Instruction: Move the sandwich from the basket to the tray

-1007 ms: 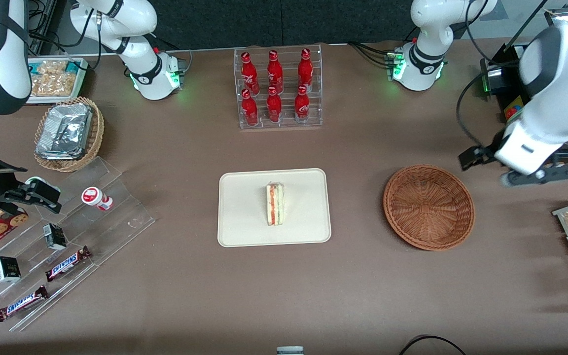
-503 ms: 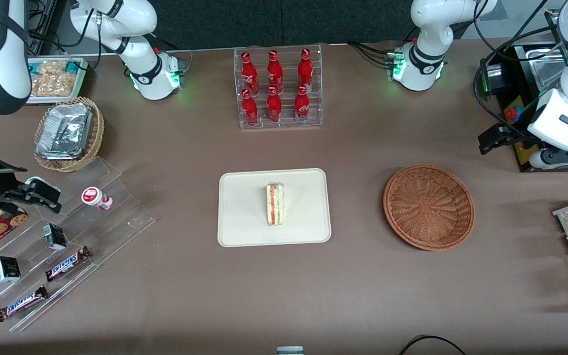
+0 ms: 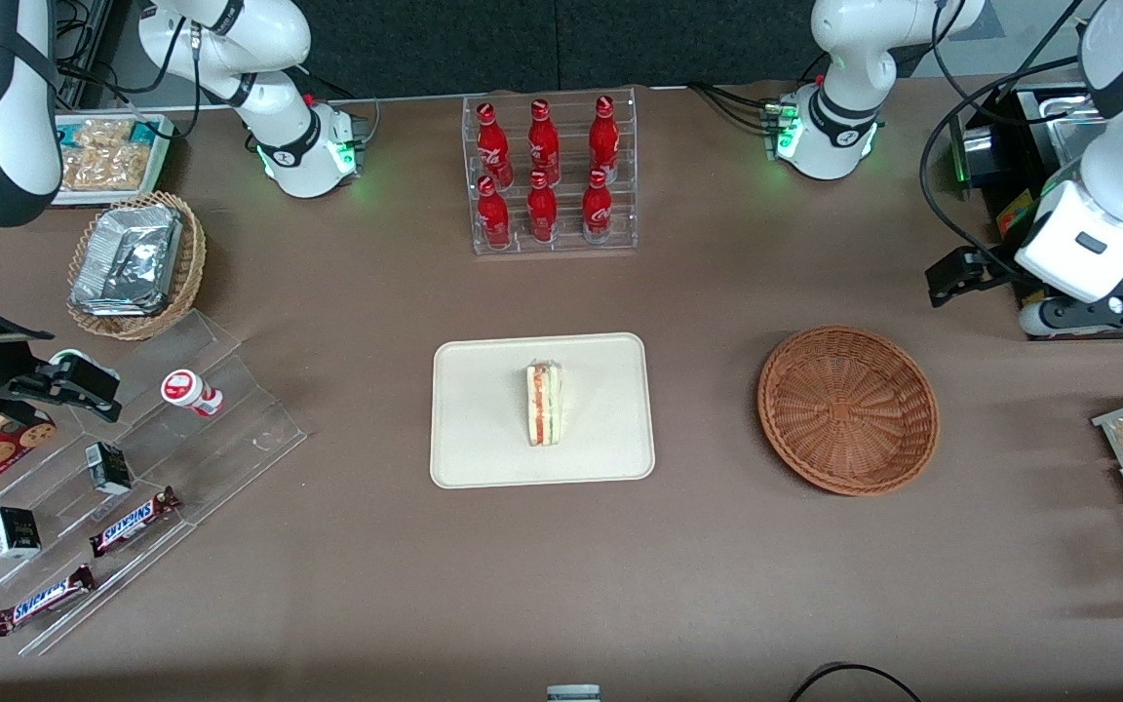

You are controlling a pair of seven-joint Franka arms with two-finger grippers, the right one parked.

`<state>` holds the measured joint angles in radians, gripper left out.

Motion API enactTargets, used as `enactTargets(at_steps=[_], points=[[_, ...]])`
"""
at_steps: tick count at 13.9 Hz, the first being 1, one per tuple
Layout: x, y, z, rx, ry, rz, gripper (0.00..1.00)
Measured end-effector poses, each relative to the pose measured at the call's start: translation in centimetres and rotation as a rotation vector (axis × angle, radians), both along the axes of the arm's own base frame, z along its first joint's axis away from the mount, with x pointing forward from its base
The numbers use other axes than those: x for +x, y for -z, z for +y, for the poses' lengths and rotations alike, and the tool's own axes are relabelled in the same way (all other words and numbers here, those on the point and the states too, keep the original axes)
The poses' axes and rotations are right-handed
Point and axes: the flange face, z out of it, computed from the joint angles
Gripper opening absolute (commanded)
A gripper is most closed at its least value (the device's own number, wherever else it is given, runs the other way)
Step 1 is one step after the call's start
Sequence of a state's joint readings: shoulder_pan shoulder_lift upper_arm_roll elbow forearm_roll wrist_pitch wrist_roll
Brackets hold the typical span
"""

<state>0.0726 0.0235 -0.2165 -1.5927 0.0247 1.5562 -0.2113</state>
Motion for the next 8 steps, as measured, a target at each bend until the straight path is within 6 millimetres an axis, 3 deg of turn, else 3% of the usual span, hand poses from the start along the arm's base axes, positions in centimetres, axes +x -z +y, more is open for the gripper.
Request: enactTargets(at_steps=[5,8], points=[[-0.1,-1.4,1.0,-0.002,-0.008,-0.026,1.00],[-1.8,-3.6,0.4,0.000,0.004,-0.063,1.00]])
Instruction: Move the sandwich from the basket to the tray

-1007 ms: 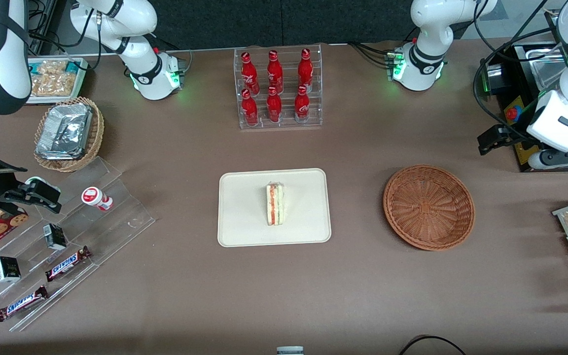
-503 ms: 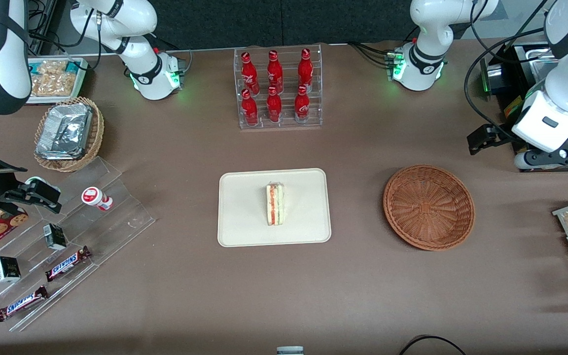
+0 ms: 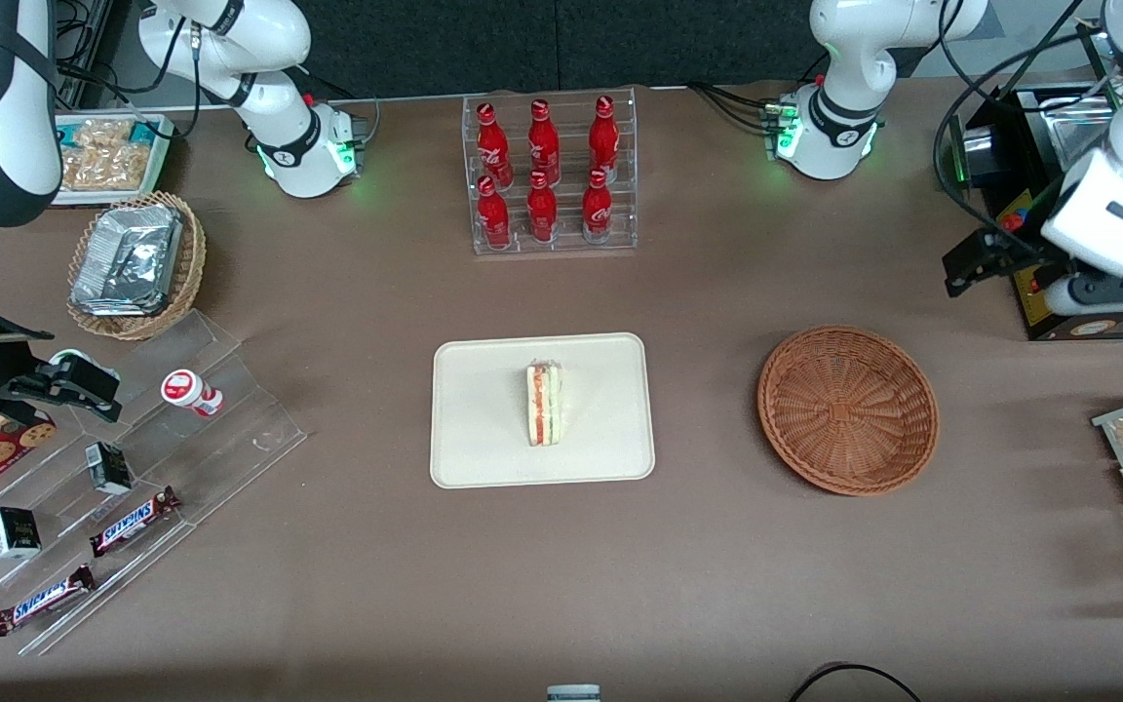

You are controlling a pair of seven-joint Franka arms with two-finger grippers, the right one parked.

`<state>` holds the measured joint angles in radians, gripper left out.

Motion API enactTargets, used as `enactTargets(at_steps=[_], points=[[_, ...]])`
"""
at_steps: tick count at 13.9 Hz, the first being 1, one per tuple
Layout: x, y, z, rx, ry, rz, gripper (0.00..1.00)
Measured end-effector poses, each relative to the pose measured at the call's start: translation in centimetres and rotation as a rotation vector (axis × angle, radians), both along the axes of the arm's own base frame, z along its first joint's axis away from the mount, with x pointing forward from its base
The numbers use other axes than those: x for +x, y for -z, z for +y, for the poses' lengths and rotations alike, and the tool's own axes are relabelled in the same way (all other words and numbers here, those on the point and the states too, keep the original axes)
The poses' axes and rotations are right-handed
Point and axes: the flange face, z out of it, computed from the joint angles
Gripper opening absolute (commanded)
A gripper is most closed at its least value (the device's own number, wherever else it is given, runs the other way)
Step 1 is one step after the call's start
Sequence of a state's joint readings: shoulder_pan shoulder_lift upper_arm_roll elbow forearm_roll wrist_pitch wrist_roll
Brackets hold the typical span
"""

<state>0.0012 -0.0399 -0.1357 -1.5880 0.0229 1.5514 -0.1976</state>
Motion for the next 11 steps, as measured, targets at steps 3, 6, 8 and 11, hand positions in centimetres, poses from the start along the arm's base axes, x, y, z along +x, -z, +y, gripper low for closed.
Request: enactTargets(at_steps=[3,6,8,11], points=[[-3.2,-1.1,0.0,0.009,0.003,-0.042,1.00],[-4.7,-1.4,-0.8,0.011,0.024,-0.069,1.00],[-4.3,-1.5,-1.2,0.008,0.032,-0.076,1.00],[-3.8,-1.9,-1.0,0.004,0.029,-0.086,1.00]])
